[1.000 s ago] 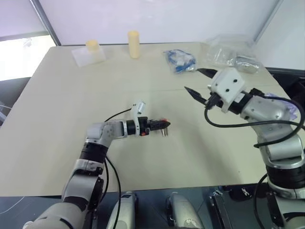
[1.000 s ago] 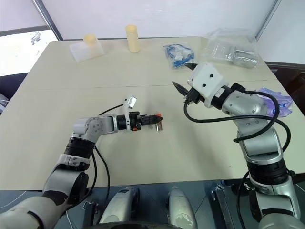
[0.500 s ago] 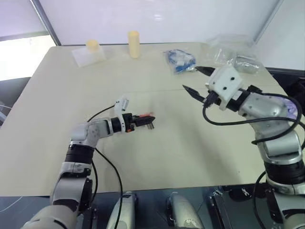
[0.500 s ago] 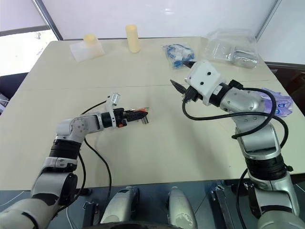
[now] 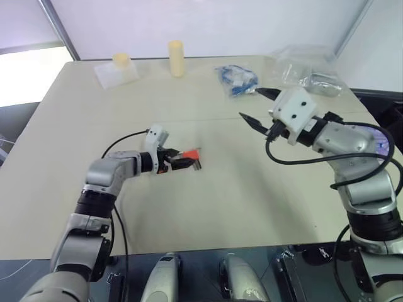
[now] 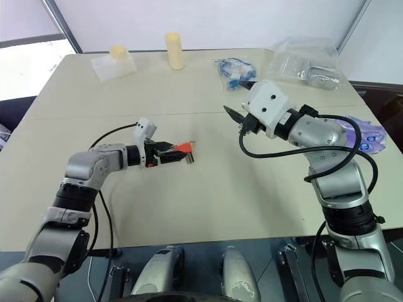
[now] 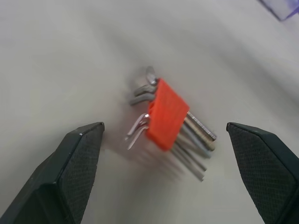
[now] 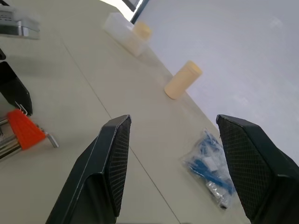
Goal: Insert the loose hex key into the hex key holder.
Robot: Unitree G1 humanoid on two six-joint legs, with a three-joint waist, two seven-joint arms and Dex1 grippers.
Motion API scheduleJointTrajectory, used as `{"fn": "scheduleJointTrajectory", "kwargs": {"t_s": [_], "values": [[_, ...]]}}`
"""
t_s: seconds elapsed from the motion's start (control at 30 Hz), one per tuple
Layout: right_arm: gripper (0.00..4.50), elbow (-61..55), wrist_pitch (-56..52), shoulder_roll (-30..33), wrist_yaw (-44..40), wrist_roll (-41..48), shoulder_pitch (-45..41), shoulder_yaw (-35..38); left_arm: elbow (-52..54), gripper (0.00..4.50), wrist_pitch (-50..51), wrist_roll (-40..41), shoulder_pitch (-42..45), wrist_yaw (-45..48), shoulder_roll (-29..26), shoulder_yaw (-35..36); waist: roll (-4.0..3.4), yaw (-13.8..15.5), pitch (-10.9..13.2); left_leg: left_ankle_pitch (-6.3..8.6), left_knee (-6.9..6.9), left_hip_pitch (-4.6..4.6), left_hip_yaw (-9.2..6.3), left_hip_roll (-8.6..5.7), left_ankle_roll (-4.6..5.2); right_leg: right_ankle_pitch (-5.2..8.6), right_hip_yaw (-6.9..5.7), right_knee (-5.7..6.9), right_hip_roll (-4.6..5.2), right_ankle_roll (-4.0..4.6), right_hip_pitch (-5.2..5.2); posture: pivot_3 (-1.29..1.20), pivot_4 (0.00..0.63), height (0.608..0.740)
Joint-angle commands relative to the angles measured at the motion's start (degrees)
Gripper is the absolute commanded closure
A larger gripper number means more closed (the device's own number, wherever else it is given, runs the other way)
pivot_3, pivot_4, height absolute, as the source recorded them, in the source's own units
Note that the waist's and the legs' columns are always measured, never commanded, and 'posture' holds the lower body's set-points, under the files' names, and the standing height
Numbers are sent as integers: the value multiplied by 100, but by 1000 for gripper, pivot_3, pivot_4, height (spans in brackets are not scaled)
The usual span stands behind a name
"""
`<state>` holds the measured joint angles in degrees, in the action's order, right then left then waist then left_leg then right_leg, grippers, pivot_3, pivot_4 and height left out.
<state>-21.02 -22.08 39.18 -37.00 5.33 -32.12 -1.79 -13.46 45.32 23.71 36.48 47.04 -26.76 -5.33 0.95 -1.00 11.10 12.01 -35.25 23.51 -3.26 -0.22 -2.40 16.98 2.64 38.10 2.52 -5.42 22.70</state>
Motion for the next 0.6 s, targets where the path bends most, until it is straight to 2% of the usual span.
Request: {"fn": "scheduleJointTrajectory", "kwargs": {"t_s": [0.03,0.37,0.5,0.6], "values": [[1480,-114,46,67,-131,73,-123,100,433,84,-297,-124,-79,205,-308,68,0,5,0,0,1,0,0,0,0,0,0,0,0,0,1,0,150,740],[1480,119,-175,606,-1341,574,1,-11,1428,84,-461,234,-98,288,-905,853,0,21,0,0,-1,2,0,0,1,0,-1,-2,4,0,-1,0,150,740],[1480,328,-113,876,-1941,706,91,-108,2078,84,-763,579,-471,539,-1037,1270,0,9,0,1,0,2,1,1,1,0,-1,-2,4,0,0,0,150,740],[1480,599,-14,1202,-2349,605,136,-235,2560,84,-539,833,-775,496,-1295,1661,0,-5,1,1,1,2,4,4,2,1,1,-3,5,1,2,0,150,740]]}}
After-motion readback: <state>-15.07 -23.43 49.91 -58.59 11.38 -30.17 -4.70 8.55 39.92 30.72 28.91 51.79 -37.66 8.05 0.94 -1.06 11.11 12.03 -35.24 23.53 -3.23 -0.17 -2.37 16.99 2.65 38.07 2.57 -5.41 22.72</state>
